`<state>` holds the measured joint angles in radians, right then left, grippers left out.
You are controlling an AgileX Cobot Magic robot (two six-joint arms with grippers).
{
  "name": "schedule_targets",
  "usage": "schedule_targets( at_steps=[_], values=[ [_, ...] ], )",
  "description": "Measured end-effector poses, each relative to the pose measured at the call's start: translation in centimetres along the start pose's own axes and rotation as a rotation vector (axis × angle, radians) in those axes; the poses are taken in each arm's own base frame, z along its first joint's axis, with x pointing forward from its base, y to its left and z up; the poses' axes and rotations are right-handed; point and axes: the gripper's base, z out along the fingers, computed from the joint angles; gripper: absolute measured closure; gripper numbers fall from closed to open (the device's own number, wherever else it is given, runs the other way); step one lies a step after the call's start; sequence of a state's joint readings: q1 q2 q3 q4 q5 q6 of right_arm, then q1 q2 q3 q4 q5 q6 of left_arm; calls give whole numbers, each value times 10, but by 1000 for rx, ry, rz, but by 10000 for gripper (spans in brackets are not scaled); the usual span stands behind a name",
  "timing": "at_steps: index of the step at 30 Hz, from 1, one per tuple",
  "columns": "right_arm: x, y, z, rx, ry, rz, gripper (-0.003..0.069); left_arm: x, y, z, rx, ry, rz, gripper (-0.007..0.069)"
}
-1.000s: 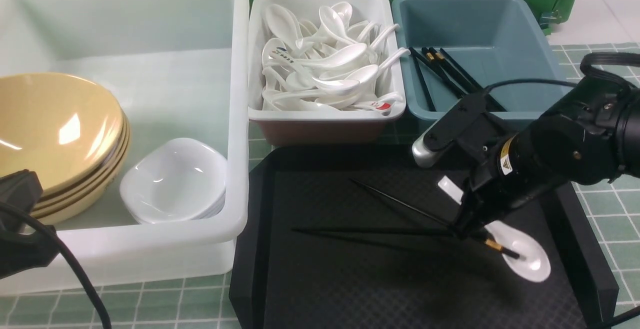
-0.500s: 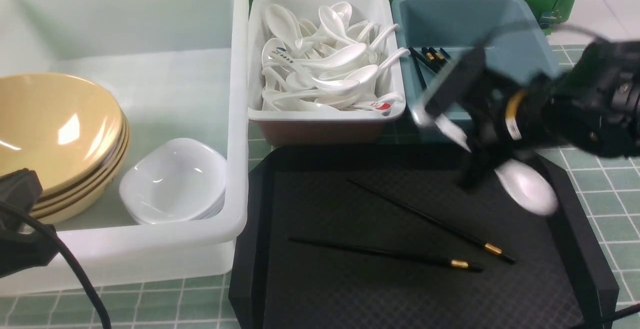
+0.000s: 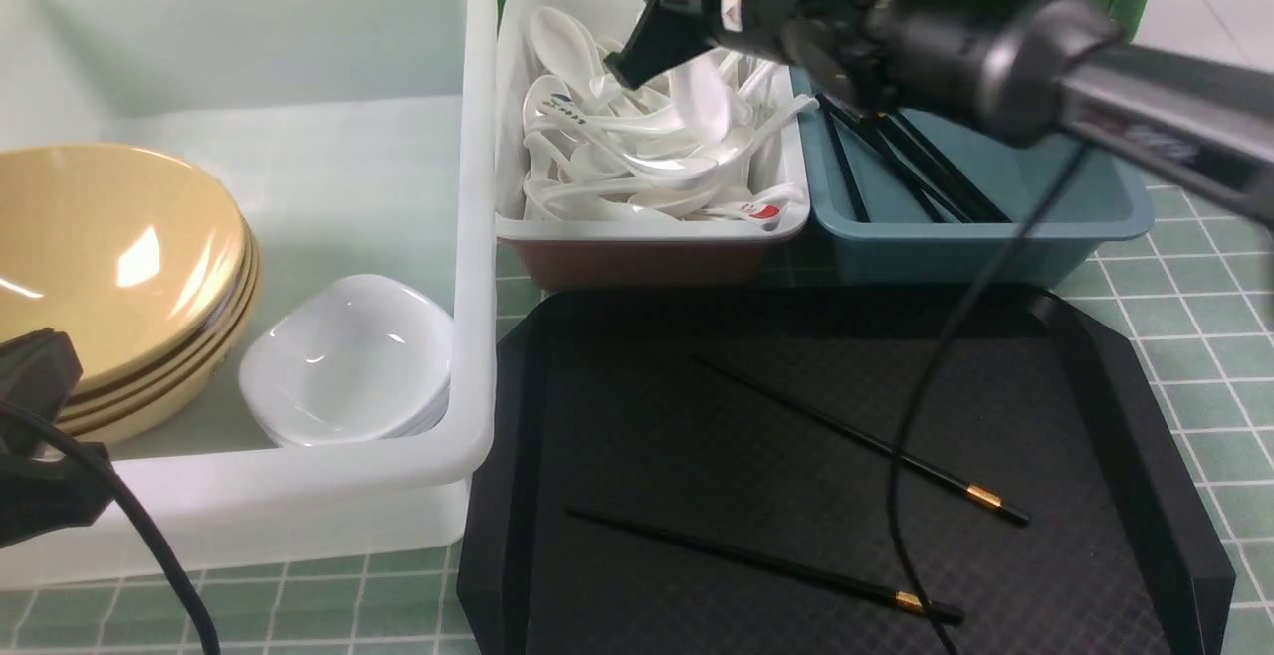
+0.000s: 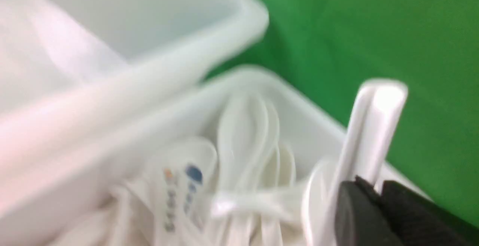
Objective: On blue table put chopsticks spoon bowls plates into blue grey white boxes.
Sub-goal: 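Place the white spoon into the bin of spoons with the right gripper, then grasp the chopsticks with the right gripper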
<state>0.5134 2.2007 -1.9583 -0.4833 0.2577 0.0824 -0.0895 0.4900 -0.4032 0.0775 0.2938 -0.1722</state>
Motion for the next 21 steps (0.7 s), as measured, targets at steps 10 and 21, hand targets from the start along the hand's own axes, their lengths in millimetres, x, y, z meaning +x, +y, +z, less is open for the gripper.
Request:
schedule_targets(
  at_steps=[10, 21],
  values=[
    [-16, -41, -58, 71, 341, -58, 305, 1, 0, 0, -2, 11, 1, 622],
    [74, -6, -117, -298, 953, 76, 333, 1, -1, 0, 8, 4, -31, 622]
  ],
)
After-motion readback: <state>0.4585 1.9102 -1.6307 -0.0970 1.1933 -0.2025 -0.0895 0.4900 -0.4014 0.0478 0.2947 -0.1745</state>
